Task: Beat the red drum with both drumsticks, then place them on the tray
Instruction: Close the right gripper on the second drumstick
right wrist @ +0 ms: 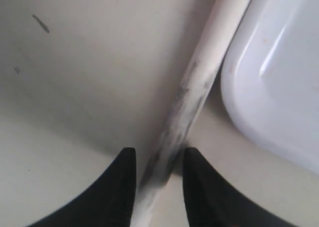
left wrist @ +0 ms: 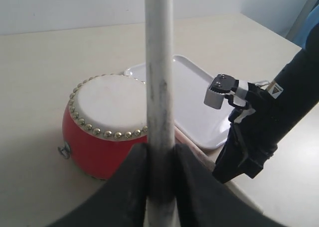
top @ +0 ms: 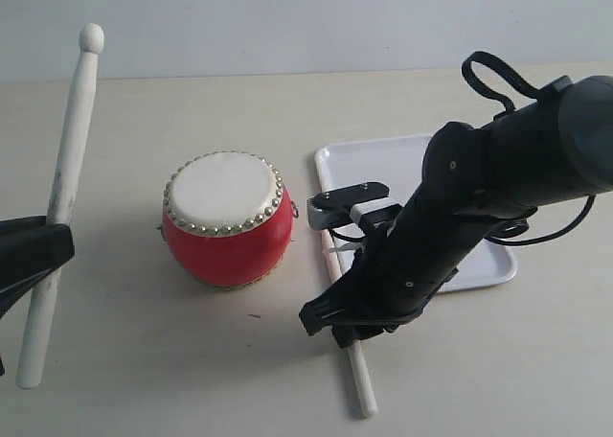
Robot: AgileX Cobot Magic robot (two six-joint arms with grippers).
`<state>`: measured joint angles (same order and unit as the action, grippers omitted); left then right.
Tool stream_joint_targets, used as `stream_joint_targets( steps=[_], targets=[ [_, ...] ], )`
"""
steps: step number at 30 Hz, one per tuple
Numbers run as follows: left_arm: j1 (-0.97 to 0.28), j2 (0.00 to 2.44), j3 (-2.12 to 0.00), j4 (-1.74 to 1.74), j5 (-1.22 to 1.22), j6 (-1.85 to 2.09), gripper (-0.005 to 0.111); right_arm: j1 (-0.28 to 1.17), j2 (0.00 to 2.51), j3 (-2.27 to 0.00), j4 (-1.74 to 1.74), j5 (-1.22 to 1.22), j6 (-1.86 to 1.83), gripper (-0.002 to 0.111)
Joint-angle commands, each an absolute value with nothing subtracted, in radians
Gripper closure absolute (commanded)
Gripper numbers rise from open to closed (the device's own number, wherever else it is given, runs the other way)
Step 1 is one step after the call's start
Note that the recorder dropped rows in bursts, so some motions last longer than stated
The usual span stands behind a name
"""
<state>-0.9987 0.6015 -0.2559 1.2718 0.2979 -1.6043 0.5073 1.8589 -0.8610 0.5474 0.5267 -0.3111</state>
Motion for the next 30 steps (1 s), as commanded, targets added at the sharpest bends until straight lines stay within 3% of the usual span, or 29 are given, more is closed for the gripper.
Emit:
stream_joint_targets(
  steps=[1, 5, 8, 10, 30],
  targets=[
    [-1.002, 0.593, -0.255, 1.277, 0.298, -1.608, 0.107, 0.51, 1.883, -0.866, 0.52, 0.501, -0.309, 0.076],
    [-1.002, 0.593, -0.255, 1.277, 0.298, -1.608, 0.107, 0.51, 1.892, -0.866, 0.52, 0.499, -0.307, 0.08],
    [-1.002, 0.593, -0.255, 1.277, 0.298, -1.608, 0.107, 0.51, 1.892, -0.866, 0.514, 0.506, -0.312, 0.101],
    [-1.002, 0.593, -0.255, 1.277, 0.298, -1.608, 0.107, 0.51, 1.892, -0.866, 0.514, 0.506, -0.312, 0.108],
    [-1.002, 0.593, -0.255, 1.279, 0.298, -1.604, 0.107, 0.51, 1.78, -0.955, 0.499, 0.612, -0.283, 0.108]
  ],
)
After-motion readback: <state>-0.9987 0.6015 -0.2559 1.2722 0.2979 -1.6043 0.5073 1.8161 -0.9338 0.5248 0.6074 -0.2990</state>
